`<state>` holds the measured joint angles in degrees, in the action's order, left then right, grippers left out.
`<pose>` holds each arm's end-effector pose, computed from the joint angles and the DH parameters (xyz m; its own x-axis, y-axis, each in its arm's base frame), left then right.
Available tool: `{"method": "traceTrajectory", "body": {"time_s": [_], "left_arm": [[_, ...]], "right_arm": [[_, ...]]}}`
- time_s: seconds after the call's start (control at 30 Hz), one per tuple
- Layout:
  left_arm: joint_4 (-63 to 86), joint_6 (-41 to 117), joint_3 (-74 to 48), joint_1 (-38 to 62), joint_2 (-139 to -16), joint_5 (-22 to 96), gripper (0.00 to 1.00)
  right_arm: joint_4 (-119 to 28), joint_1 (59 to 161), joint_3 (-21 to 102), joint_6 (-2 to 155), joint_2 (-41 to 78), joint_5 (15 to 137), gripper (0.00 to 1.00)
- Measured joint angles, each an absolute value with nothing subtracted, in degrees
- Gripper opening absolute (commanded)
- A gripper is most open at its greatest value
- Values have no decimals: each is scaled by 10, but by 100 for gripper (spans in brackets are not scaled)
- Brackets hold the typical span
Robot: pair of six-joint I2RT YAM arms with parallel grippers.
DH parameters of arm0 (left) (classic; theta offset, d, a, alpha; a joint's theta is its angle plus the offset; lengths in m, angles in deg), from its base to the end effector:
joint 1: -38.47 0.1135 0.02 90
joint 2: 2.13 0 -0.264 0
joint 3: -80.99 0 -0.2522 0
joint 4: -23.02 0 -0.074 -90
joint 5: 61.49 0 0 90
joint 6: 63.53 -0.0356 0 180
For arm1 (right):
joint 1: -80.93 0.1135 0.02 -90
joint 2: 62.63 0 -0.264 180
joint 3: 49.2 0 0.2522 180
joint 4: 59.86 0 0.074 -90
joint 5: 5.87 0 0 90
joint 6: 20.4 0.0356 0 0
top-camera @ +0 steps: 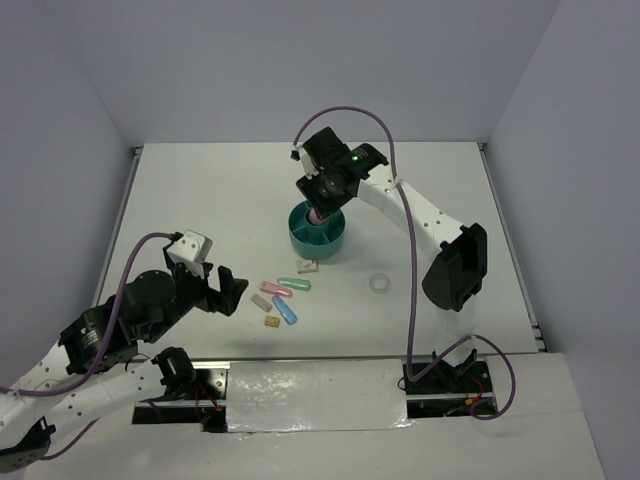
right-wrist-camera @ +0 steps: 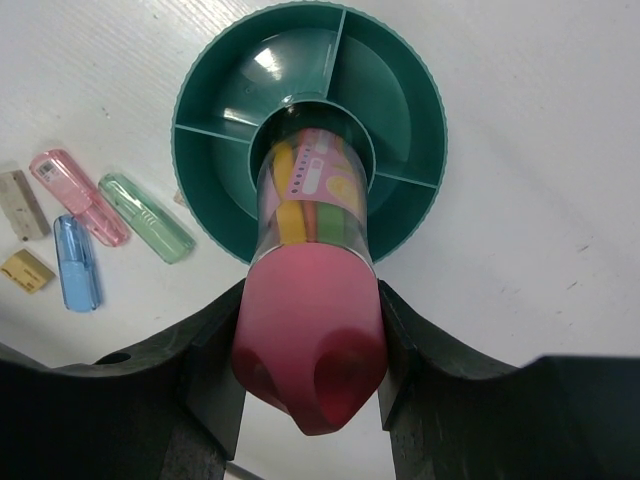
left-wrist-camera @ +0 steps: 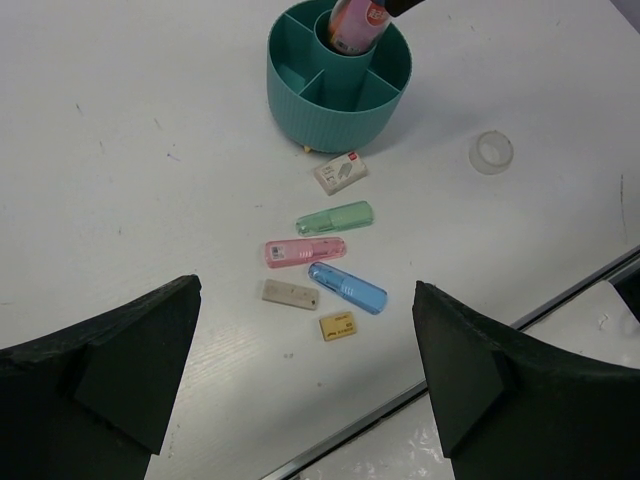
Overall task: Sort the stationery into containers
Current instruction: Place the stationery in the storage box.
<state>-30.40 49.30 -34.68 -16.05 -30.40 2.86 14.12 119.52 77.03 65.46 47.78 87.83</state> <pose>0.0663 -0.0665 0.3553 -0.3514 -0.1096 -0.9298 0.3884 0.8866 -0.2513 0.3239 0.2555 0.3366 -0.6193 -0.5863 -0.5222 -0.6422 0.7609 -0.0928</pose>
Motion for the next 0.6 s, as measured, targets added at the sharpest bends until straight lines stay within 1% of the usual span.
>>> {"method": "traceTrajectory", "body": {"time_s": [0.07,0.13,0.17,0.23,0.3,0.37,0.6], "left_arm": [[-304,493,-348,-161,-304,29,99],[-304,493,-348,-161,-304,28,99],[-304,493,-348,-161,-304,28,99],[-304,493,-348,-161,-304,28,99],[-304,493,-348,-161,-304,28,99],[-304,494,-348,-161,-304,28,99],[-307,503,-348,-161,-307,13,99]], "right_arm": [[141,1195,772,655,481,878,45],[143,1195,778,655,487,878,56],[146,1195,785,655,491,878,65],[148,1195,797,655,497,877,71],[148,1195,810,655,498,875,94],[150,1195,823,654,498,873,100],[160,1194,865,658,481,867,100]]}}
